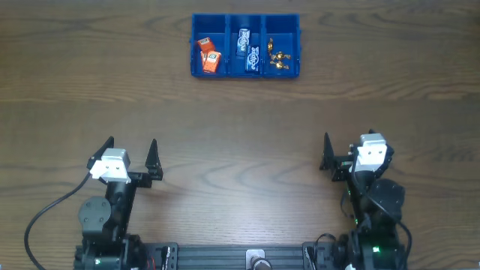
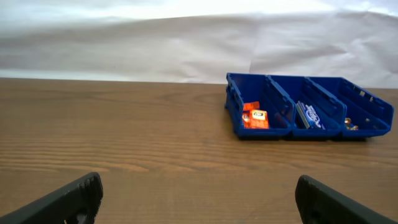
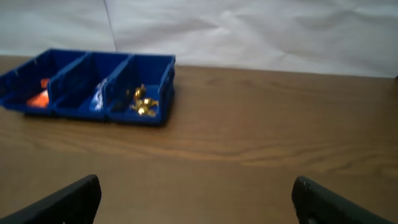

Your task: Sort Candies Into Trays

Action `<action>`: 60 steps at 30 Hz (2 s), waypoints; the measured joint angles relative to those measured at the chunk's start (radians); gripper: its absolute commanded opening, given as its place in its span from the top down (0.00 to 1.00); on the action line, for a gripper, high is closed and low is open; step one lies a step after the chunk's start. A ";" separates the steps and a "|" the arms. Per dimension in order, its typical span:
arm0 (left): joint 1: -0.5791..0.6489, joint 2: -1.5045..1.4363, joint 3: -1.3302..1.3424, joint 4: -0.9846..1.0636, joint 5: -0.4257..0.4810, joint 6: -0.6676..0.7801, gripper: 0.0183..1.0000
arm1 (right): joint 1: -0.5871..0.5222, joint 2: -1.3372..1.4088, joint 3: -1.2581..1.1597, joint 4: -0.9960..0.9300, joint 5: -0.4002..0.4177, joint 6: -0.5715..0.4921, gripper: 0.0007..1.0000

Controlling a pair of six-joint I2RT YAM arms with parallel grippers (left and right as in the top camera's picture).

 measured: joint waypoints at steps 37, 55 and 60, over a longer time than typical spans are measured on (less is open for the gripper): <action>0.000 0.000 0.000 0.000 0.000 0.000 0.00 | -0.068 -0.245 -0.116 0.004 0.060 0.080 0.00; 0.000 0.000 0.000 0.000 0.000 0.000 0.00 | -0.075 -0.245 -0.116 0.003 0.066 0.081 0.00; 0.000 0.000 0.000 0.000 0.000 0.000 0.01 | -0.075 -0.245 -0.116 0.002 0.066 0.083 0.00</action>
